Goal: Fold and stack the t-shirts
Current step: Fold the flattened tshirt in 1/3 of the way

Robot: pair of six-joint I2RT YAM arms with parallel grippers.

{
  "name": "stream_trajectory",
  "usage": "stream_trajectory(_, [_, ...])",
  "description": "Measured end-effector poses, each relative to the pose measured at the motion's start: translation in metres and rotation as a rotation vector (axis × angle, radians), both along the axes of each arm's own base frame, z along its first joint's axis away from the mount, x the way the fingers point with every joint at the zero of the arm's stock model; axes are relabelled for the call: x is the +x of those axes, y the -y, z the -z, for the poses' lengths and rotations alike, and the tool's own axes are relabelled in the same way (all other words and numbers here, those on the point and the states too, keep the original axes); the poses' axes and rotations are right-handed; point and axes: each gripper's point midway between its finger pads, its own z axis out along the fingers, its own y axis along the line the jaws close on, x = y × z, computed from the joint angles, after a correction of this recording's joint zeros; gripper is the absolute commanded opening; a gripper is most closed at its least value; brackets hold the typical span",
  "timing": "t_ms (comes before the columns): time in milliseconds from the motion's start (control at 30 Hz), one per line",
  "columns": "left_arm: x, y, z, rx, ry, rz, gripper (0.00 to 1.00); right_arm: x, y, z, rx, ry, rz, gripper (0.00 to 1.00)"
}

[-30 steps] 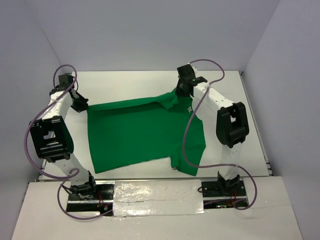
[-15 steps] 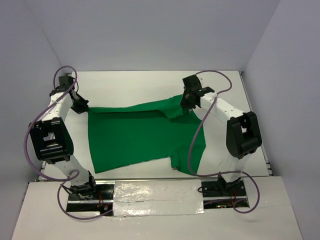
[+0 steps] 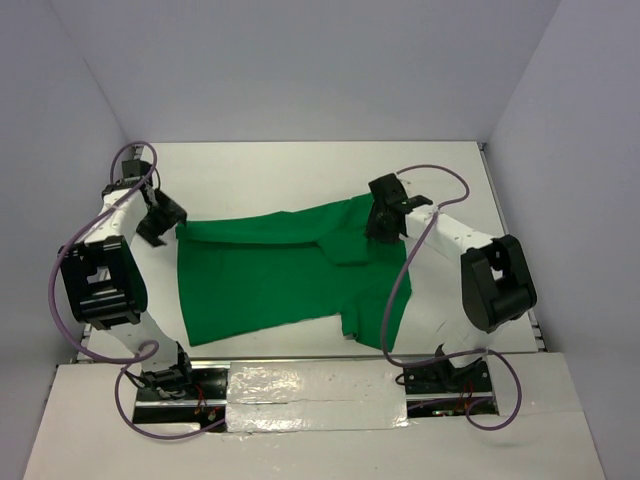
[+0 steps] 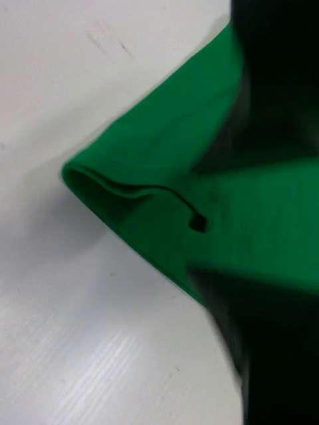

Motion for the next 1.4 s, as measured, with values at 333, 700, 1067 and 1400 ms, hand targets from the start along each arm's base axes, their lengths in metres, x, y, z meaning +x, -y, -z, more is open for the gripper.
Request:
stream_trajectory(333, [-0.012,0.007,-0.034,0.01,0.026,-0.008,0.99,-0.003,0.018,-0.003,-0.091,-0.015,0.049,0.75])
stream_trajectory(700, [0.041,0.069,-0.008,-0.051,0.026,0.167,0.99,0.068,-0.016,-0.031,0.026,0.056,0.009,0.59])
stream_trajectory(1067, [-0.011,0.042,0.009,0.062,-0.088,0.07,0.93,0.057,-0.013,-0.006,0.077,-0.01,-0.016,0.67])
stream_trajectory(1400, [-0.047,0.012,0.03,0.065,-0.14,-0.055,0.55,0.033,-0.008,-0.008,0.089,-0.013,-0.023,0.67])
